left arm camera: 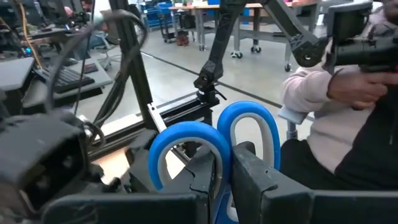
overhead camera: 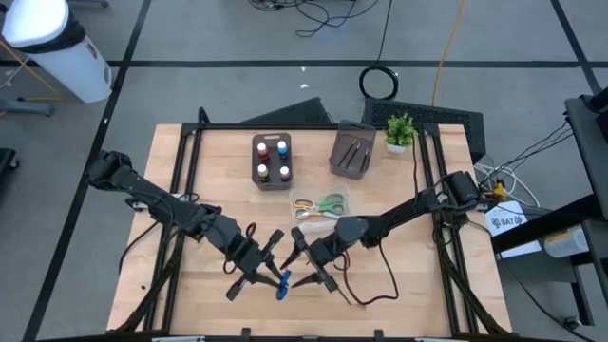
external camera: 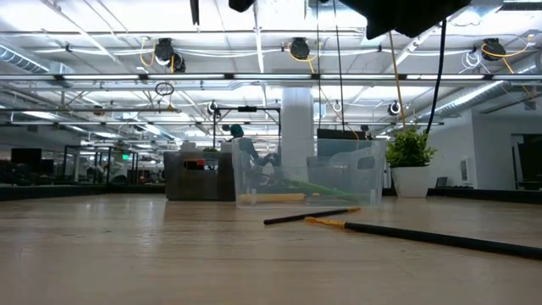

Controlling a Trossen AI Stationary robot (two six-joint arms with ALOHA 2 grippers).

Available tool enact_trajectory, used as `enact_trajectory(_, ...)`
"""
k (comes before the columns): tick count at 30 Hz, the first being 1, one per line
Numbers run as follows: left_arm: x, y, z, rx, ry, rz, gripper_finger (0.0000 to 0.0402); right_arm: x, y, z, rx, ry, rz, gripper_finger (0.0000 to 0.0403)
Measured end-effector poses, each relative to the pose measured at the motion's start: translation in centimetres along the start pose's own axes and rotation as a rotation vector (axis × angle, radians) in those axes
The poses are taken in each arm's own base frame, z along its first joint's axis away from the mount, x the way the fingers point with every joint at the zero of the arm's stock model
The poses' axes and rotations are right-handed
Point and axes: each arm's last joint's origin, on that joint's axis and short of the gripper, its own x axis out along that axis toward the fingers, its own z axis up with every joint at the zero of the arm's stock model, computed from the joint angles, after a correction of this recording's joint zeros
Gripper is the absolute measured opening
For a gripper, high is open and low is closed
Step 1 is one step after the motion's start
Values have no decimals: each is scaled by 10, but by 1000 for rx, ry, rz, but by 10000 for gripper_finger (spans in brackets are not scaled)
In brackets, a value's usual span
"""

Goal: Pick & Place Paint Supplies
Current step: Put the blue scissors into the transparent bin

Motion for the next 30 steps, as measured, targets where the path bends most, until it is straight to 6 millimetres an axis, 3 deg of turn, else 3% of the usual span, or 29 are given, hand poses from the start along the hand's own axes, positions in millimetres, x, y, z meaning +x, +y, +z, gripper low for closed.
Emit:
enact_trajectory(5, 0, 0, 3, 2, -36, -18, 33, -2, -4, -12, -40, 115, -36, 208)
enact_trajectory(13, -1, 1, 5, 5, -58, -39, 33, -4, -11, -11, -64, 115, -73, 186)
enact_trajectory(17, -1, 1, 5, 7, -60, -39, 33, -4, -9, -14, -102, 140, -38, 141)
enact_trajectory(24, -1, 1, 5, 8, -61, -39, 33, -4, -8, -14, -210, 139, 11, 15)
enact_trajectory(30, 0, 2, 5, 11, -57, 6, 41, -3, -6, -14, -229, 141, 25, 5)
